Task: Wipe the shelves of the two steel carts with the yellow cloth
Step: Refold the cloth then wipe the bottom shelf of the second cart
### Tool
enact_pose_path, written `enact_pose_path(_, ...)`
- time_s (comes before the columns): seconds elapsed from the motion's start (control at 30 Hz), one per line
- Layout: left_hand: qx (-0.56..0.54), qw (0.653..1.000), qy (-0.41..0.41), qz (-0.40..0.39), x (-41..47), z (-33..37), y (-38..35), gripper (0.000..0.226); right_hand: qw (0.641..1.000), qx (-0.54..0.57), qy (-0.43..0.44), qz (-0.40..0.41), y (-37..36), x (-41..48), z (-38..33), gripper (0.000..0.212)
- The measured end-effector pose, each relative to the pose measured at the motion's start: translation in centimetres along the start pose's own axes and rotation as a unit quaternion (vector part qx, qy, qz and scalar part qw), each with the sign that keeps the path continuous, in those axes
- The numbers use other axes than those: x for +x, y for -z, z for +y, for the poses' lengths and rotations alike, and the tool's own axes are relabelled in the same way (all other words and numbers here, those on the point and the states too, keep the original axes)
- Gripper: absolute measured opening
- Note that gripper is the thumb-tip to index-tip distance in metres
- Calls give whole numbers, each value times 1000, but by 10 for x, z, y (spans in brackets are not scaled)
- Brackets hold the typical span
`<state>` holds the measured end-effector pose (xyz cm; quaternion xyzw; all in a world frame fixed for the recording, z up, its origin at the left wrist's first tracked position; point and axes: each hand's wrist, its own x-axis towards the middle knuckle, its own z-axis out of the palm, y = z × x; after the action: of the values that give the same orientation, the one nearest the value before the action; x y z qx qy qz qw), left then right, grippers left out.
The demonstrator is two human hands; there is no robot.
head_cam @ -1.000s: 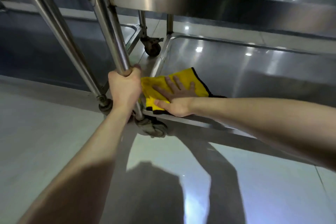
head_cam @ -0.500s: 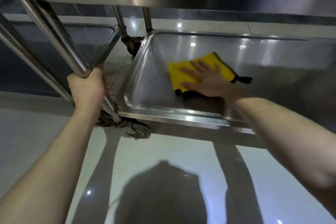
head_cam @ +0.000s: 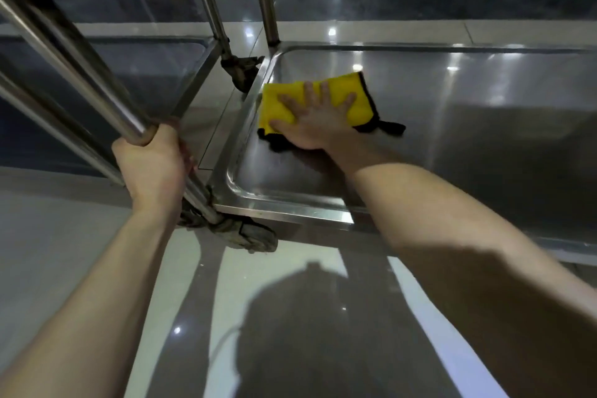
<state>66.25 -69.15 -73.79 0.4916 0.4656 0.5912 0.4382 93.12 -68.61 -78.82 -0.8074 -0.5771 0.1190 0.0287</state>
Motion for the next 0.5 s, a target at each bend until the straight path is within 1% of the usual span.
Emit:
enact_pose_path(0.07, 2, 1000, -1, 10, 1, -1, 0, 21, 997, -20, 71, -7, -11, -22, -43, 83)
enact_pose_path(0.13, 7, 1000, -3, 8, 3, -1, -1, 18, 990, -24, 138, -8, -22, -54, -57, 76)
enact_pose_path(0.2, 20, 1000, -8, -4, 2, 2, -1, 22, 980, -14, 196, -21, -29, -89, -49, 69)
enact_pose_path(0.27, 36, 999, -18, -13, 0, 5, 0, 25, 971, 1, 235, -34, -30, -121, -27, 67)
enact_pose_path(0.33, 76, 997, -25, -9, -2, 8, 0, 14, 970, 14, 238, -41, -26, -148, 3, 69)
enact_pose_path(0.37, 98, 995, -23, 5, -1, 8, 0, 17, 973, 19, 225, -44, -23, -160, 20, 71)
enact_pose_path(0.47, 164, 981, -23, 98, -15, 7, 6, 66, 985, 43, 153, -63, -10, -188, 74, 74)
enact_pose_path(0.5, 187, 974, -47, 123, -31, 4, 7, 72, 989, 56, 123, -68, -5, -194, 90, 74)
